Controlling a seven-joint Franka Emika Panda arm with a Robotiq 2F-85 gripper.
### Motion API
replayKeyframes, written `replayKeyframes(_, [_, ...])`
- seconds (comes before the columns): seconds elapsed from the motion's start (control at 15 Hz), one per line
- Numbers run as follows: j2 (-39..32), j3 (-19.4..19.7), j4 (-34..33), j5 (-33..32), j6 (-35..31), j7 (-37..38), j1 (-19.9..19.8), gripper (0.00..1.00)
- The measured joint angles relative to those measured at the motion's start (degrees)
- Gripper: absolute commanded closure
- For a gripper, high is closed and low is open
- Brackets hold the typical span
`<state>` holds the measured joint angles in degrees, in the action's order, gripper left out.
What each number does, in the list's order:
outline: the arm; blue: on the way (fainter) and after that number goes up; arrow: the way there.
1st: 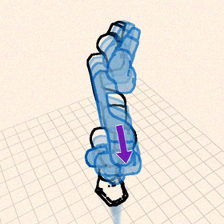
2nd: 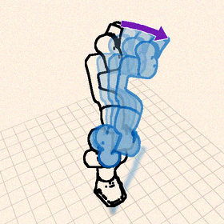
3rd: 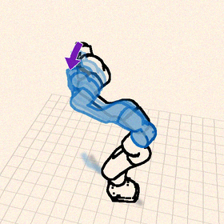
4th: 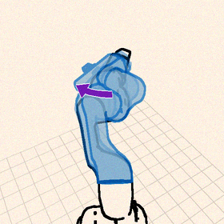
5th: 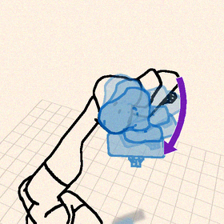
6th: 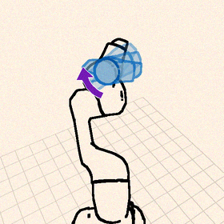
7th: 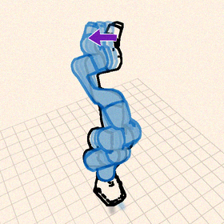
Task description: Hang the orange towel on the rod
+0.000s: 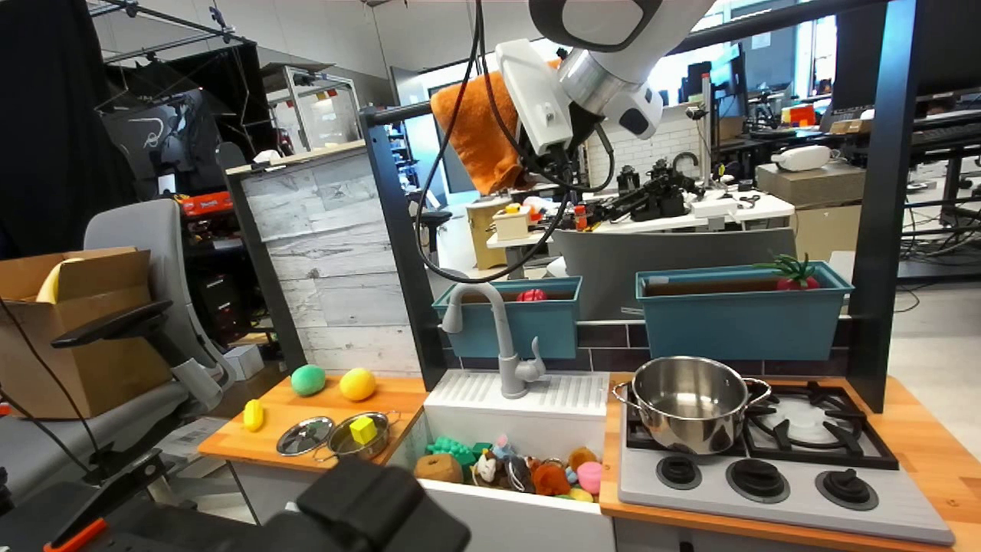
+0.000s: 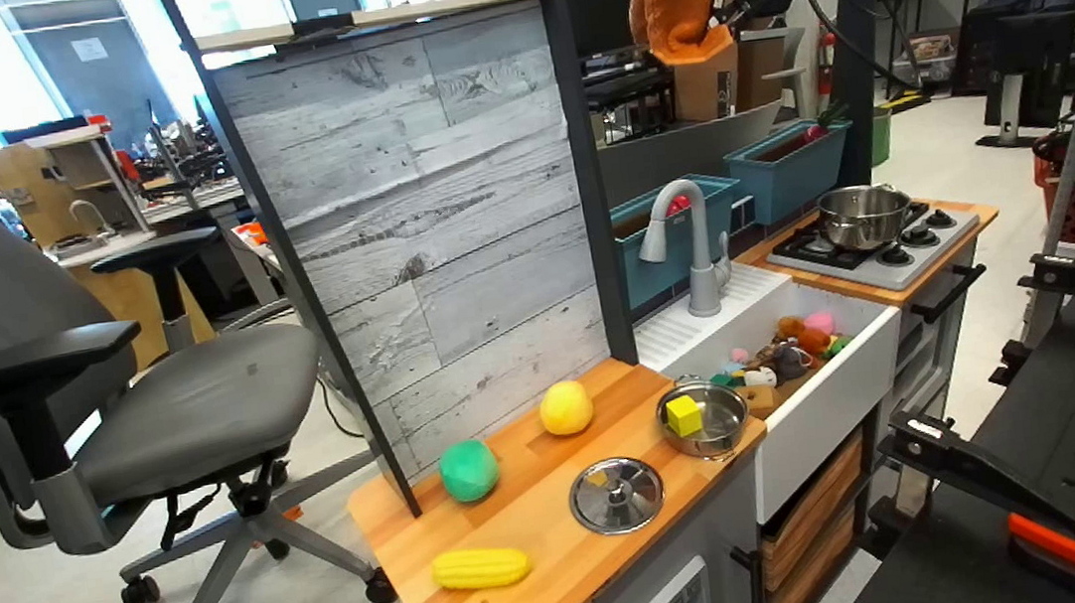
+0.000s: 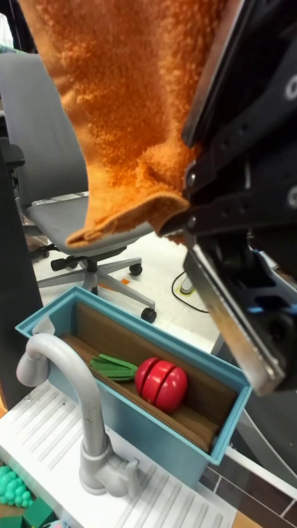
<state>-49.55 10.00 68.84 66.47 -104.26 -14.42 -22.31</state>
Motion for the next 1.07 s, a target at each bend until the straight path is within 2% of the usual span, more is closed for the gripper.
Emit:
replayKeyframes(0.13, [0.00,0.02,0.05,0.00,-0.03,0.00,0.01,0.64])
replayKeyframes(0.67, [0.00,0.08,0.37,0.03,-0.22,-0.11,0.01,0.05])
replayKeyframes(0.8, [0.00,0.08,0.41,0.04,-0.25,-0.17,0.01,0.00])
replayKeyframes(1.07, [0.00,-0.01,0.49,0.00,-0.25,-0.18,-0.05,0.00])
